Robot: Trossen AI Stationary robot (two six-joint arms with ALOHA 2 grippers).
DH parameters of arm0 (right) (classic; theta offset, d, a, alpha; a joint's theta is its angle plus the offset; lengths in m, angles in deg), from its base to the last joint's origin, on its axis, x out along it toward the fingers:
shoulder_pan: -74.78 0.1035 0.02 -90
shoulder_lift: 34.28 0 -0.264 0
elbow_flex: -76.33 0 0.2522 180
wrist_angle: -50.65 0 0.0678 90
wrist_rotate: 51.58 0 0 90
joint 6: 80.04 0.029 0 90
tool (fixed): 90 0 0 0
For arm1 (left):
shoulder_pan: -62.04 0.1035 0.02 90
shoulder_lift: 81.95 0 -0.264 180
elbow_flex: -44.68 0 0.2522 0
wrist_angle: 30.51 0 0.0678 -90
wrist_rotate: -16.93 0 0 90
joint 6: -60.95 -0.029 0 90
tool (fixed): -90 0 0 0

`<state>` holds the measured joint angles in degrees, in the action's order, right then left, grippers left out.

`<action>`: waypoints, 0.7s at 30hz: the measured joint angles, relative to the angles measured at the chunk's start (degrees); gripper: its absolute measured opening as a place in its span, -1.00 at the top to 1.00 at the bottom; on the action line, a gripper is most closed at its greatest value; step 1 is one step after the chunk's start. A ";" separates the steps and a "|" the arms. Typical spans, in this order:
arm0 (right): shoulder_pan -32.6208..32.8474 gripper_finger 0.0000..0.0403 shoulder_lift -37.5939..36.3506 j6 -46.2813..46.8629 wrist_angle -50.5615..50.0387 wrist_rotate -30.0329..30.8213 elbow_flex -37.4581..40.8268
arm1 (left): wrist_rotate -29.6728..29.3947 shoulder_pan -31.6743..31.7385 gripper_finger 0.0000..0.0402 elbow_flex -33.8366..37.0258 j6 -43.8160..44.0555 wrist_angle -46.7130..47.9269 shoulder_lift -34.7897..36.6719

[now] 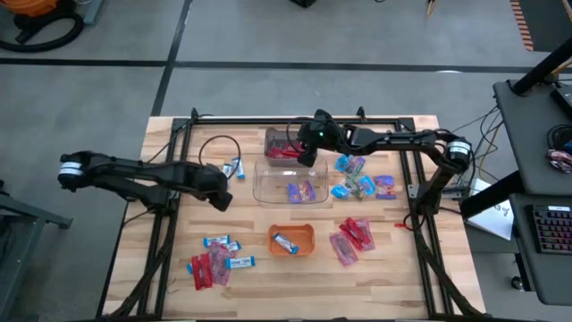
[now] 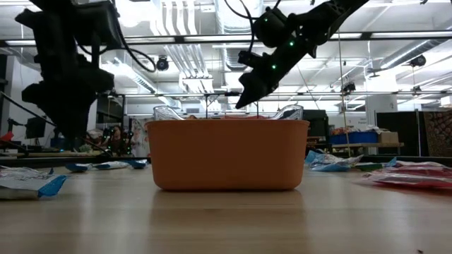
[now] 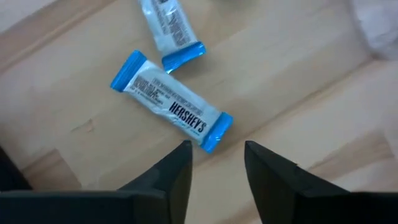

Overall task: Sort candy
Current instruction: Put the white candy into the orange bin

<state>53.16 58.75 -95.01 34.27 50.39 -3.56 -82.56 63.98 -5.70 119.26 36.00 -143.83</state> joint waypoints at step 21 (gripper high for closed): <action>1.37 0.26 -0.35 -0.03 -0.11 -0.64 0.00 | -7.96 1.16 0.05 0.28 3.76 -5.74 -18.48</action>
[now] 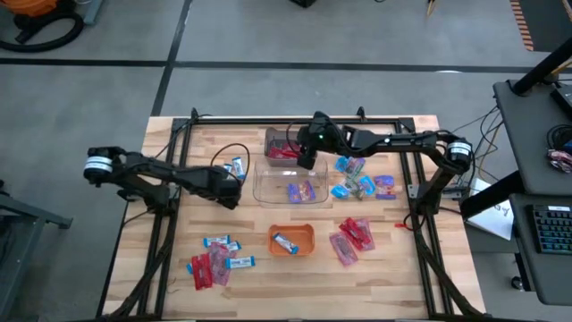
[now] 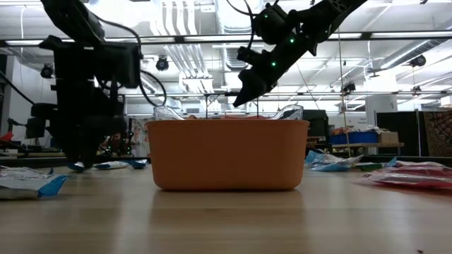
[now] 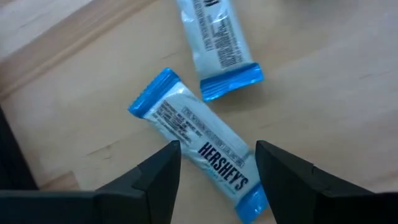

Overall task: Sort candy
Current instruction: Put the white candy into the orange bin

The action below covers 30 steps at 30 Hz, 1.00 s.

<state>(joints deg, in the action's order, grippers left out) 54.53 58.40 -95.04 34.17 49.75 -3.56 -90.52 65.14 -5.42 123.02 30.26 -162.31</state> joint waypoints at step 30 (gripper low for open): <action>1.01 0.29 -4.81 2.49 -0.96 0.24 0.04 | 2.25 -0.20 0.97 -2.49 -11.57 3.95 5.58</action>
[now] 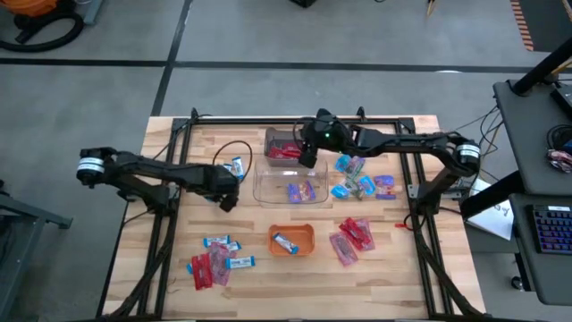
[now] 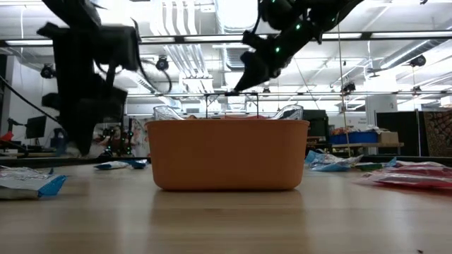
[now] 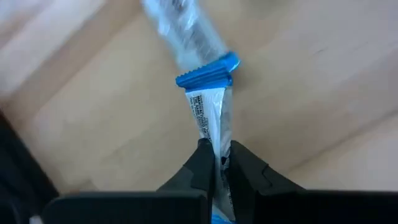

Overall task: Sort candy
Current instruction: Put the white candy into the orange bin

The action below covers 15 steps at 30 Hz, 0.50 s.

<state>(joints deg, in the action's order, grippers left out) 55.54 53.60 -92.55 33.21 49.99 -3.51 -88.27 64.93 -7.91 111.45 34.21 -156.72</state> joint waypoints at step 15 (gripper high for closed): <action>8.81 0.38 -11.53 5.41 -11.87 -0.07 0.05 | -0.98 -1.55 0.99 -2.19 -21.90 -15.93 14.54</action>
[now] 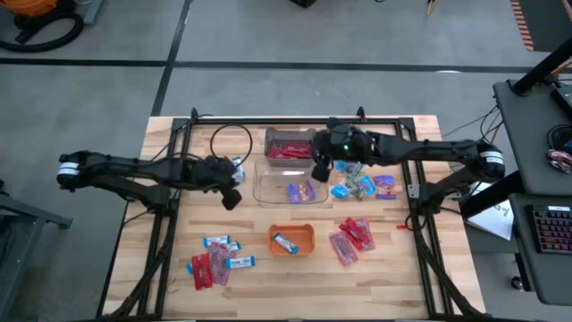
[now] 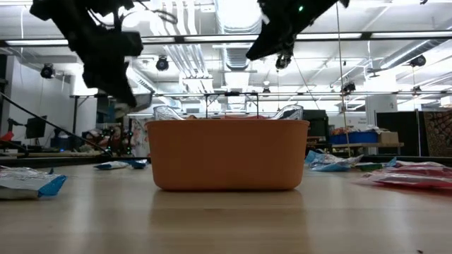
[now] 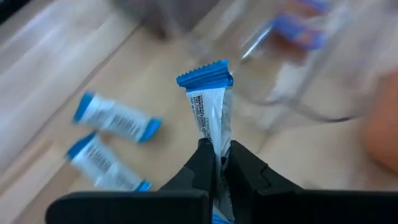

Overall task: Sort candy
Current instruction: Put the white candy into the orange bin

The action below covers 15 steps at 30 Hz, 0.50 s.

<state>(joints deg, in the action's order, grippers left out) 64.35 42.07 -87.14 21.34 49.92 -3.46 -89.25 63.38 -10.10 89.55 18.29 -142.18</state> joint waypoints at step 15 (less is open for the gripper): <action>15.95 0.41 -7.67 12.22 -3.83 0.03 8.73 | 23.28 -8.54 0.99 -0.20 -8.30 -11.46 -0.55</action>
<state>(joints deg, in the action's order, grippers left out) 80.30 34.40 -74.92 17.51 49.95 5.27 -65.97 54.84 -10.29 81.25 6.83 -142.74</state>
